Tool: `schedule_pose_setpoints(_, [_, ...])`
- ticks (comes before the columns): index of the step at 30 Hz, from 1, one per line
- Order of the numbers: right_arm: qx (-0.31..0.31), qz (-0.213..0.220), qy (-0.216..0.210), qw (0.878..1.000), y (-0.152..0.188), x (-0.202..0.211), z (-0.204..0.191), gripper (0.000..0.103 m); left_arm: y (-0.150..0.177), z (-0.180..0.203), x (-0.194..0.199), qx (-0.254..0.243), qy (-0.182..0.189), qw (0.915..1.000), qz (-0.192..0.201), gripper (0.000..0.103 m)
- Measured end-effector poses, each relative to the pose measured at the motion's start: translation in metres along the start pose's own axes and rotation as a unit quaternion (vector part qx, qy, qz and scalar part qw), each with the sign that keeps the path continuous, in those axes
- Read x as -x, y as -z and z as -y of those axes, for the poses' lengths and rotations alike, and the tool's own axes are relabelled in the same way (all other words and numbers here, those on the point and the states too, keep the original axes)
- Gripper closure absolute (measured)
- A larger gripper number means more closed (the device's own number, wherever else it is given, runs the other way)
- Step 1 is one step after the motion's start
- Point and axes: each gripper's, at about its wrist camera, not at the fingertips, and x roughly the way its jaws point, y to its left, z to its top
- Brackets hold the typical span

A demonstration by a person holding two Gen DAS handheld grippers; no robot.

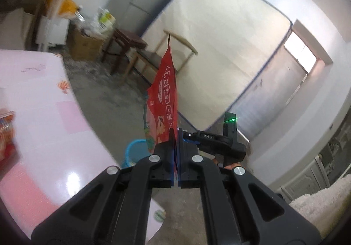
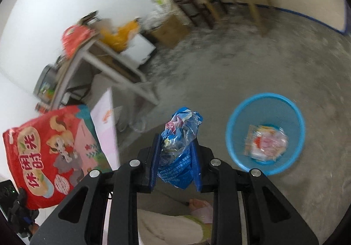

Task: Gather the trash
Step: 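Carry the wrapper with the right tool while the left tool carries the red bag over the wastebasket, then open both tools to drop the wrapper and red bag into the blue wastebasket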

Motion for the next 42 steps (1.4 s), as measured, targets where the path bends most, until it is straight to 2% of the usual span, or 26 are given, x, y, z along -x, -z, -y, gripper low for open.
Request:
schedule_pose_setpoints(7, [-0.081, -0.019, 0.050, 0.995, 0.006, -0.014, 0.084, 0.077, -0.006, 0.009, -0.121, 0.014, -0.005, 0.9931, -0.116, 0.103])
schedule_pose_setpoints(12, [-0.128, -0.037, 0.075, 0.988, 0.010, -0.035, 0.133, 0.077, 0.008, 0.004, -0.203, 0.033, -0.025, 0.9789, -0.200, 0.103])
schedule_pose_setpoints(13, [-0.138, -0.042, 0.079, 0.986, 0.010, -0.041, 0.144, 0.077, 0.013, 0.003, -0.224, 0.034, -0.035, 0.9738, -0.222, 0.103])
schedule_pose_setpoints(16, [-0.153, -0.050, 0.089, 0.983, 0.008, -0.053, 0.167, 0.077, 0.026, 0.002, -0.265, 0.027, -0.051, 0.9643, -0.258, 0.103])
schedule_pose_setpoints(20, [-0.161, -0.044, 0.091, 0.982, -0.004, -0.070, 0.181, 0.074, 0.029, -0.001, -0.306, 0.029, -0.058, 0.9589, -0.276, 0.102])
schedule_pose_setpoints(21, [-0.161, -0.043, 0.092, 0.982, -0.007, -0.074, 0.184, 0.073, 0.029, -0.003, -0.314, 0.031, -0.065, 0.9575, -0.279, 0.094])
schedule_pose_setpoints(22, [-0.161, -0.048, 0.093, 0.981, -0.010, -0.082, 0.190, 0.068, 0.034, -0.007, -0.319, 0.035, -0.080, 0.9552, -0.283, 0.077])
schedule_pose_setpoints(23, [-0.165, -0.054, 0.096, 0.980, -0.011, -0.090, 0.197, 0.063, 0.034, -0.011, -0.326, 0.040, -0.093, 0.9534, -0.284, 0.069])
schedule_pose_setpoints(24, [-0.169, -0.060, 0.097, 0.979, -0.012, -0.095, 0.202, 0.061, 0.036, -0.016, -0.331, 0.048, -0.107, 0.9509, -0.287, 0.062])
schedule_pose_setpoints(26, [-0.175, -0.069, 0.106, 0.976, -0.012, -0.105, 0.213, 0.060, 0.035, -0.023, -0.330, 0.061, -0.118, 0.9489, -0.286, 0.062])
schedule_pose_setpoints(29, [-0.185, -0.071, 0.105, 0.975, -0.005, -0.108, 0.221, 0.059, 0.030, -0.031, -0.317, 0.082, -0.120, 0.9510, -0.273, 0.062])
schedule_pose_setpoints(35, [-0.184, -0.065, 0.095, 0.976, 0.006, -0.095, 0.224, 0.055, 0.009, -0.030, -0.293, 0.080, -0.126, 0.9596, -0.239, 0.060])
schedule_pose_setpoints(42, [-0.185, -0.038, 0.074, 0.979, 0.011, -0.060, 0.212, 0.052, -0.006, -0.010, -0.237, 0.058, -0.117, 0.9718, -0.197, 0.055])
